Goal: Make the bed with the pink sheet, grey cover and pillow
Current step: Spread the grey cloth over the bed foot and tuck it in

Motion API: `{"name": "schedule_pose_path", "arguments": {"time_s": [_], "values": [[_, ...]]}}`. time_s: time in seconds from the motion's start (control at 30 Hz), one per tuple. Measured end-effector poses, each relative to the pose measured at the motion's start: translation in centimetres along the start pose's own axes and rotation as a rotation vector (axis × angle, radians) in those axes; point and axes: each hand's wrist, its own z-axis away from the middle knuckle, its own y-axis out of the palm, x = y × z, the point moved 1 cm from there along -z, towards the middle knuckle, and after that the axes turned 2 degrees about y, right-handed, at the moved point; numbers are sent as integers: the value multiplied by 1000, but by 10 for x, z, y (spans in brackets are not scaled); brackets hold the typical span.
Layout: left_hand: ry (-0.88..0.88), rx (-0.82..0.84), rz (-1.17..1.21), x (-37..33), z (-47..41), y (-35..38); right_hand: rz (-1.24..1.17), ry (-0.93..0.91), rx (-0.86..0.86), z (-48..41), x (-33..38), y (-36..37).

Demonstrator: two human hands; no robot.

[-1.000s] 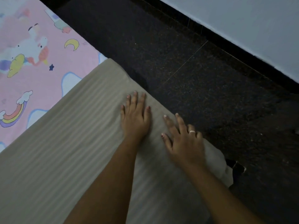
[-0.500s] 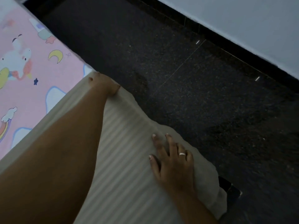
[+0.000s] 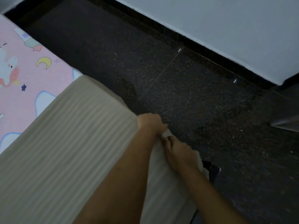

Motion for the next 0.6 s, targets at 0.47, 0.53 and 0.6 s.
{"name": "schedule_pose_path", "arguments": {"time_s": [0.47,0.53,0.6], "values": [[83,-387,345,118,126,124,433,-384,-335,29,46,32],[-85,-389,400,162,153,155,492,-525,-323,36,75,66],[-197,-395,402,199,186,185,519,-583,-306,47,96,102]]}}
